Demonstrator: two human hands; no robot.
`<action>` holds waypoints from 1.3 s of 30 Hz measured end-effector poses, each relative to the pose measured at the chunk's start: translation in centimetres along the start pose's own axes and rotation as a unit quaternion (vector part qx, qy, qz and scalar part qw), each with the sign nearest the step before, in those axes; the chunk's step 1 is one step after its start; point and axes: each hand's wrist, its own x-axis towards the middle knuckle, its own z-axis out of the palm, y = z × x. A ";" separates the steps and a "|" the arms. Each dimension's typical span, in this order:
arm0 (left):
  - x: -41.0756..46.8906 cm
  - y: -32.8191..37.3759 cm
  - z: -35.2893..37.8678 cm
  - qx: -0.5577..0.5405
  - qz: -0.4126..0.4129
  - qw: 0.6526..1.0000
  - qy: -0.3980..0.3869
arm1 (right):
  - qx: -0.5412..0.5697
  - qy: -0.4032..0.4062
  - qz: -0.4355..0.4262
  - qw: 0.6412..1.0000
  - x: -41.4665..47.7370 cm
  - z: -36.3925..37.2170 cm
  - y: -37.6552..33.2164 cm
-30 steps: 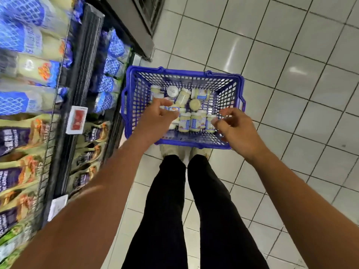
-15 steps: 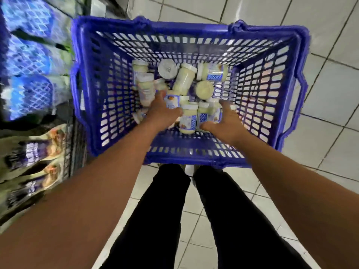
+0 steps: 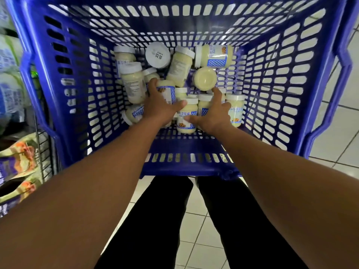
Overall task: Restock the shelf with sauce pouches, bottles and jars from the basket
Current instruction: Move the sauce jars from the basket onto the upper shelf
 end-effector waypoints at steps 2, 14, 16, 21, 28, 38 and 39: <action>0.2 -0.4 -0.3 -0.009 0.016 1.000 0.001 | -0.004 0.004 0.000 1.000 0.3 0.1 0.2; -2.2 -0.9 -1.2 -0.059 0.034 0.997 -0.048 | 0.099 0.008 -0.072 0.992 -2.3 -1.9 1.0; -3.1 -0.6 -1.6 -0.080 0.034 0.994 -0.073 | 0.129 -0.006 -0.064 0.990 -3.3 -2.4 0.9; -6.3 0.9 -3.7 -0.107 0.040 0.988 -0.103 | 0.203 -0.015 -0.062 0.977 -6.7 -4.3 0.1; -12.8 6.1 -7.5 -0.244 0.010 0.965 -0.095 | 0.242 -0.013 -0.112 0.964 -14.0 -9.1 -3.0; -24.3 18.3 -15.1 -0.284 0.084 0.954 -0.036 | 0.264 0.004 -0.193 0.945 -29.1 -17.6 -13.0; -25.6 19.6 -16.2 -0.279 0.099 0.955 -0.029 | 0.266 0.002 -0.203 0.943 -30.8 -18.5 -14.2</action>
